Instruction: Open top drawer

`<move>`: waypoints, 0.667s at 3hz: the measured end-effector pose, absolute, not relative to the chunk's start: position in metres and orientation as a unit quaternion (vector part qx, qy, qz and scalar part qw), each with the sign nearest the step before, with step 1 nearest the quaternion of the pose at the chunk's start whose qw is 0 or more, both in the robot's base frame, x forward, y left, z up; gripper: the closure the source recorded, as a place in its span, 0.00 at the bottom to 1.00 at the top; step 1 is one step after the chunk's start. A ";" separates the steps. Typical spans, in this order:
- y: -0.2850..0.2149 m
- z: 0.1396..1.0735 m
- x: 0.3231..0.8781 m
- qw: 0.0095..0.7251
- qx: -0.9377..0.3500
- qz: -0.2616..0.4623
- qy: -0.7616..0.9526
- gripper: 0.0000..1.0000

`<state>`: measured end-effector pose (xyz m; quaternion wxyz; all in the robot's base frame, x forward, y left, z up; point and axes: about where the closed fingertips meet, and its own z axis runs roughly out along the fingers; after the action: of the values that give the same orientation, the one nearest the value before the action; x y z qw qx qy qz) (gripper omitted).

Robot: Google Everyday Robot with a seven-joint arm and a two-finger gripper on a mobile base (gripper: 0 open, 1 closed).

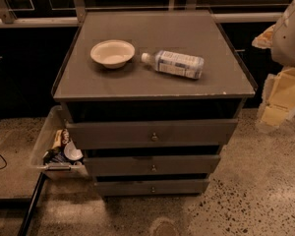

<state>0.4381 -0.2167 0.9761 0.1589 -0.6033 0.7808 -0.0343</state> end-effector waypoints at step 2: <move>-0.215 0.971 0.431 0.158 -0.613 -0.035 0.773 0.00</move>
Offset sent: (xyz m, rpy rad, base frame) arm -0.0157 0.0015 -0.0164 -0.0123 0.0228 0.0562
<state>0.4314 -0.2152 0.9715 0.1581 -0.6132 0.7731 -0.0346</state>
